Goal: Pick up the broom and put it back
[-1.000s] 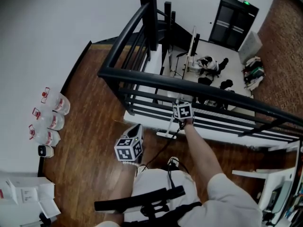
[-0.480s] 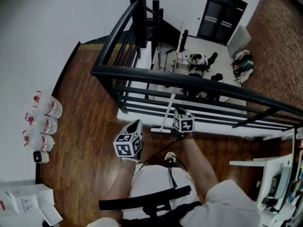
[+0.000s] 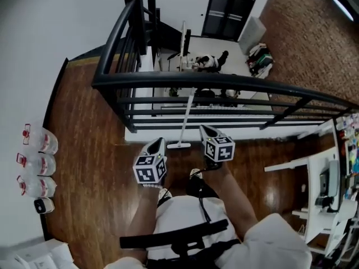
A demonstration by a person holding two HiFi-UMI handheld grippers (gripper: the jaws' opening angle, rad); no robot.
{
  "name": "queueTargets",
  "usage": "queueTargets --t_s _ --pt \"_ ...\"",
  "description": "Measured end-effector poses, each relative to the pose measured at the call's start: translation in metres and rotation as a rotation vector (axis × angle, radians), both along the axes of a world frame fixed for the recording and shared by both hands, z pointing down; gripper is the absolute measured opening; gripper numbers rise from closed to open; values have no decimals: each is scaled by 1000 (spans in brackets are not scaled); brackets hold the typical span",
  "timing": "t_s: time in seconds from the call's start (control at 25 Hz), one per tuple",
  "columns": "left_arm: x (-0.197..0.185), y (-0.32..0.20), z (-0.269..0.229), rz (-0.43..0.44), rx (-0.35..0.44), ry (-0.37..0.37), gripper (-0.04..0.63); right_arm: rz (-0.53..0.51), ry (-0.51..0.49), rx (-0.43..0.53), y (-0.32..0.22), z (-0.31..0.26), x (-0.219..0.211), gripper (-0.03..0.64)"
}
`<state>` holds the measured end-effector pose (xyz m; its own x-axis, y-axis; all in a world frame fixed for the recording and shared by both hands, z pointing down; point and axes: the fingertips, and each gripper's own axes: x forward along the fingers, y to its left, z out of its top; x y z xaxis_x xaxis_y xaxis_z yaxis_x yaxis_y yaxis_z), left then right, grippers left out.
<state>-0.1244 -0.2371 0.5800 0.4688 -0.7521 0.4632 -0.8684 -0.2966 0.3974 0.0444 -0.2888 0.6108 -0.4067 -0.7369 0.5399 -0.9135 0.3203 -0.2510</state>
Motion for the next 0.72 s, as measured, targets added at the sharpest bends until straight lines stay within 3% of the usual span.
queueTargets --t_s 0.16,0.28,0.4,0.52,0.72 --pt "18 29 1 59 -14 44 -12 15 -91 -17 42 -16 -7 11" --pt "31 45 4 85 -20 50 -12 6 -46 3 68 -24 -3 11" --pt "36 57 4 78 -18 47 -12 2 -18 29 87 -35 9 11" --pt "47 70 -2 67 -4 41 -12 1 -61 48 103 -47 26 11" --pt "93 108 -16 53 33 28 -12 -21 -84 96 148 -64 69 11"
